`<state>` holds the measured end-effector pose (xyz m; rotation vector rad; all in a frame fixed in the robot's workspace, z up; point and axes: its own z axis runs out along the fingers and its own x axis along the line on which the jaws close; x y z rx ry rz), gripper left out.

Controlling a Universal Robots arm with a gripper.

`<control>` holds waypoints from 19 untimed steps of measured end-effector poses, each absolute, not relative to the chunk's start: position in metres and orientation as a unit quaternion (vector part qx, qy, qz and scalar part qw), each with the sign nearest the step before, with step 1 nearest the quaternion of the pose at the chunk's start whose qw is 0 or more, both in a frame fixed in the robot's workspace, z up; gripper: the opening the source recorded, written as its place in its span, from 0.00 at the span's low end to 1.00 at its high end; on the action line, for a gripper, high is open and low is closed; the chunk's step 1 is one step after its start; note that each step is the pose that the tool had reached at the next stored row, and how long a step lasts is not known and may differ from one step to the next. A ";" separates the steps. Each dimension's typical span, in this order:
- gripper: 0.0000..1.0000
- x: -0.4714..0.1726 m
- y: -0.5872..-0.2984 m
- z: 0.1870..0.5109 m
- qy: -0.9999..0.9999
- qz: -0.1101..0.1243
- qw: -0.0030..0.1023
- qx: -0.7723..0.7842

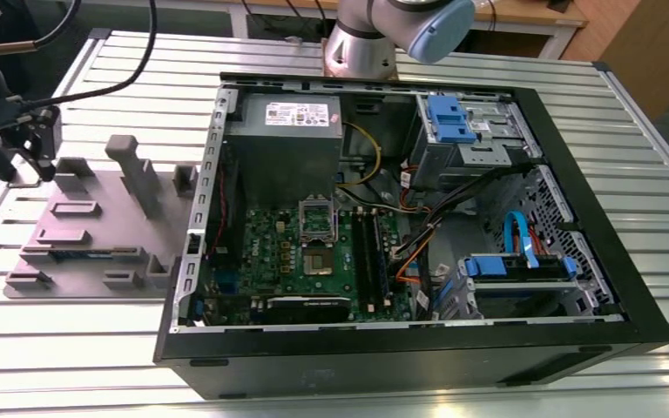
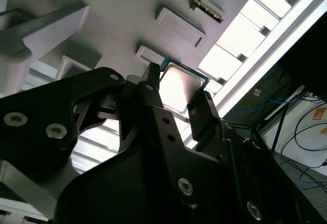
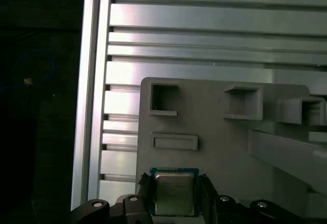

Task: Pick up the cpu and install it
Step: 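Pick up the cpu and move it towards the insertion slot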

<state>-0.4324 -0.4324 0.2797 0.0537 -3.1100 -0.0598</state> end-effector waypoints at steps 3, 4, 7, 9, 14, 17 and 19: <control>0.47 -0.432 -0.432 0.287 -1.000 -0.019 0.015 0.017; 0.47 -0.432 -0.432 0.289 -1.000 -0.019 0.015 0.017; 0.47 -0.432 -0.432 0.294 -1.000 -0.019 0.015 0.017; 0.47 -0.432 -0.432 0.298 -1.000 -0.019 0.015 0.017; 0.47 -0.432 -0.432 0.307 -1.000 -0.019 0.015 0.017; 0.47 -0.432 -0.432 0.313 -1.000 -0.019 0.015 0.017; 0.47 -0.432 -0.432 0.317 -1.000 -0.019 0.015 0.017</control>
